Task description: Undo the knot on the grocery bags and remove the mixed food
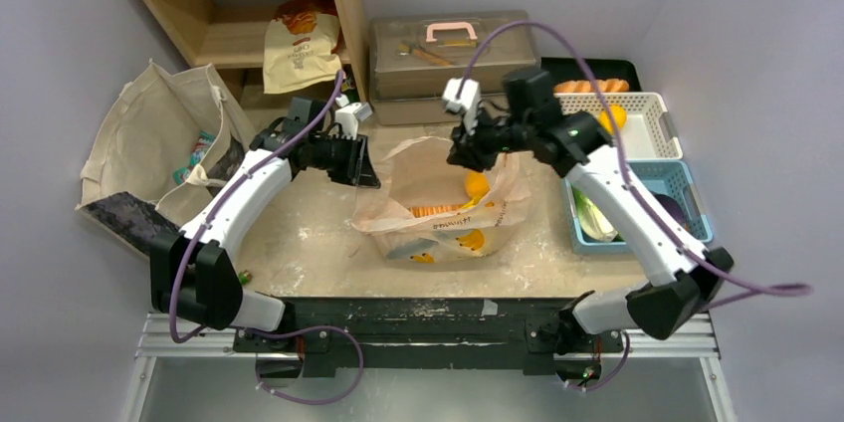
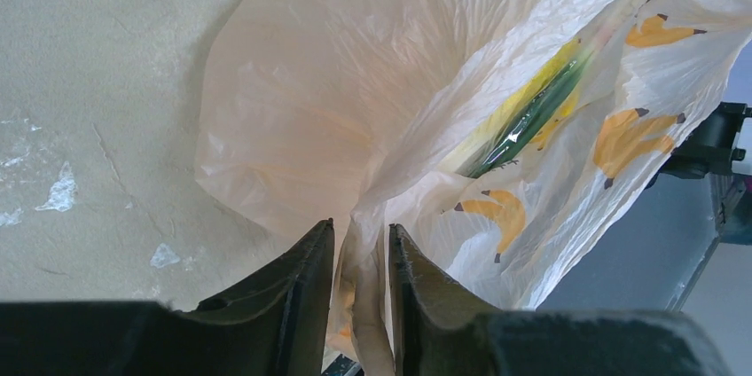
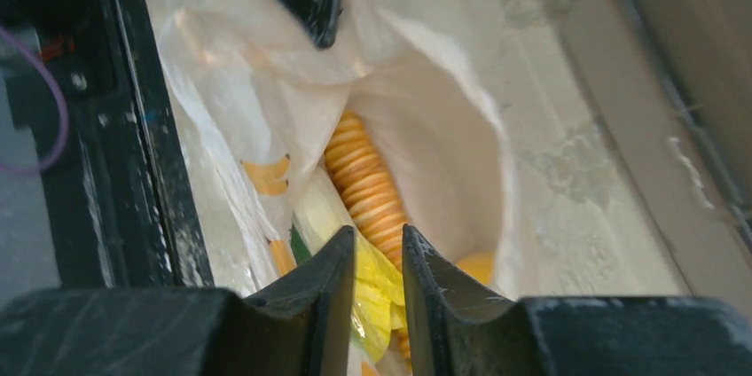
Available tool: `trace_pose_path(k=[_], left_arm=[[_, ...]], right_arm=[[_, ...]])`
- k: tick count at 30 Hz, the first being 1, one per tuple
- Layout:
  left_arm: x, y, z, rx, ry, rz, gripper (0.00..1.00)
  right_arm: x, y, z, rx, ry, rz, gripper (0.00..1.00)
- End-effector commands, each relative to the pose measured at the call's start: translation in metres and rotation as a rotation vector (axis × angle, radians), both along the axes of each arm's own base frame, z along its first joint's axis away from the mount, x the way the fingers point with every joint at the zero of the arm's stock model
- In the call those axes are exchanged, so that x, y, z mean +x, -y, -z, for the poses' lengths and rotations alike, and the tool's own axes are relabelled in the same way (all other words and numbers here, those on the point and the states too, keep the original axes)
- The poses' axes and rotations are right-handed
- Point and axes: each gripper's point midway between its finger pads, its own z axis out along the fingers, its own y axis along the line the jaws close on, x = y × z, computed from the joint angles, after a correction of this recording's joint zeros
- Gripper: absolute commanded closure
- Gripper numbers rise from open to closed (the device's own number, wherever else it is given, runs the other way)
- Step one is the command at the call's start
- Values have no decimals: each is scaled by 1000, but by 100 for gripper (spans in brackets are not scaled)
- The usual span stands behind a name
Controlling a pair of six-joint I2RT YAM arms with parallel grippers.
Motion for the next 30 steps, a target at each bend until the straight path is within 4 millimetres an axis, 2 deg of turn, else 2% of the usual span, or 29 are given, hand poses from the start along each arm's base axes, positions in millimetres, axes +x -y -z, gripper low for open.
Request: trace_pose_path(k=[1, 4, 7, 11, 14, 18, 19, 21, 23, 27, 28, 30], left_arm=[[0, 4, -13, -45, 46, 18, 73], [1, 5, -15, -48, 51, 19, 74], [2, 4, -17, -43, 55, 15, 74], [0, 2, -14, -38, 49, 12, 74], [0, 3, -13, -42, 44, 5, 74], [1, 3, -13, -48, 42, -3, 74], [0, 4, -12, -48, 38, -3, 74], [1, 4, -12, -49, 38, -2, 74], [1, 4, -12, -49, 38, -1, 74], [2, 4, -13, -50, 37, 2, 74], [2, 4, -14, -49, 40, 3, 74], [3, 4, -15, -45, 44, 6, 74]], right_arm=[[-1, -21, 53, -182, 82, -108, 80], [4, -30, 83, -245, 94, -160, 85], [-1, -25, 118, -347, 93, -249, 83], [-27, -5, 154, -440, 62, -380, 74], [-49, 6, 169, -460, 19, -452, 72], [-65, 14, 183, -481, -19, -501, 59], [-67, 15, 187, -489, -25, -508, 54], [-68, 17, 192, -500, -26, -505, 37], [-65, 16, 197, -508, -14, -487, 30], [-42, 18, 217, -566, 27, -394, 30], [-37, 21, 224, -595, 31, -377, 33], [-29, 24, 233, -629, 35, -354, 46]])
